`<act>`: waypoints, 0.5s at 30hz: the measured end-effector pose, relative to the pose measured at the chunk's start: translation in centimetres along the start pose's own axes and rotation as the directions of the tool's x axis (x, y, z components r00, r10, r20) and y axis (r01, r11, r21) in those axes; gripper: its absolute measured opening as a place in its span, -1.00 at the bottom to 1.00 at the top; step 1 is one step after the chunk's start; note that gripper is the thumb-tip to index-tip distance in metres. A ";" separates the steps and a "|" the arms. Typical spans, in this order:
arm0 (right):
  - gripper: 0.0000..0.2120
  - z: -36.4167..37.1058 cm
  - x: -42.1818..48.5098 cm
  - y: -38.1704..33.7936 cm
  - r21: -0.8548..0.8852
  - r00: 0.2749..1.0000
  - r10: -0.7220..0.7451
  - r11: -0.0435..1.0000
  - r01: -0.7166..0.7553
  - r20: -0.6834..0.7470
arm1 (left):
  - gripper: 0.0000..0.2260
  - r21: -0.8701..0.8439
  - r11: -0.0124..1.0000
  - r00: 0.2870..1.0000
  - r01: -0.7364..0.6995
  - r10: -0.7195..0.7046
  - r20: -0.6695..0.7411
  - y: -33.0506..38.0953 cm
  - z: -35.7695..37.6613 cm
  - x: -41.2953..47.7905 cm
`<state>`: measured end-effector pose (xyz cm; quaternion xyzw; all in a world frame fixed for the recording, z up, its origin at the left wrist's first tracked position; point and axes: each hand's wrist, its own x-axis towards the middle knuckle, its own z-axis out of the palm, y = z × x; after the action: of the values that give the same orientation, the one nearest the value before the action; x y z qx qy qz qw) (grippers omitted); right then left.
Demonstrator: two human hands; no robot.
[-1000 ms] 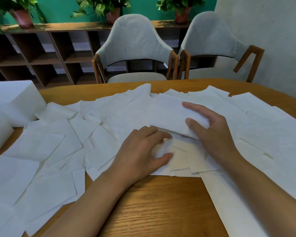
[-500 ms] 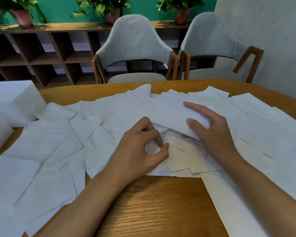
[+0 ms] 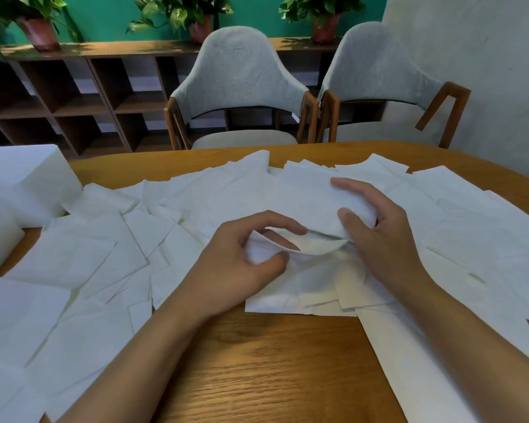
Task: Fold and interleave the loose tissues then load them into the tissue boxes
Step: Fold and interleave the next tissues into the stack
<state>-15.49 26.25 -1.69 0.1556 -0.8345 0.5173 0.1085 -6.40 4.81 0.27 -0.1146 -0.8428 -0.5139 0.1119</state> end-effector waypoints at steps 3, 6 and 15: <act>-0.74 -0.2 -0.3 -0.4 0.129 0.994 -0.042 0.991 0.029 0.104 | -0.76 -0.111 0.992 0.996 0.062 -0.068 -0.056 0.4 -0.2 0.1; -0.66 0.1 -1.0 -0.9 0.174 0.967 -0.118 0.982 0.079 0.226 | -0.88 -0.165 0.981 0.971 0.105 -0.137 -0.194 0.0 -0.1 0.3; -0.72 0.7 -1.3 -1.0 0.208 0.984 -0.028 0.978 -0.009 0.177 | -0.79 -0.089 0.980 0.930 0.175 -0.195 -0.313 -1.5 0.0 0.7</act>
<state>-13.88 25.37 -1.63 0.2160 -0.7814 0.5851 0.0186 -7.50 4.18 -0.76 0.0470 -0.8048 -0.5586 0.1949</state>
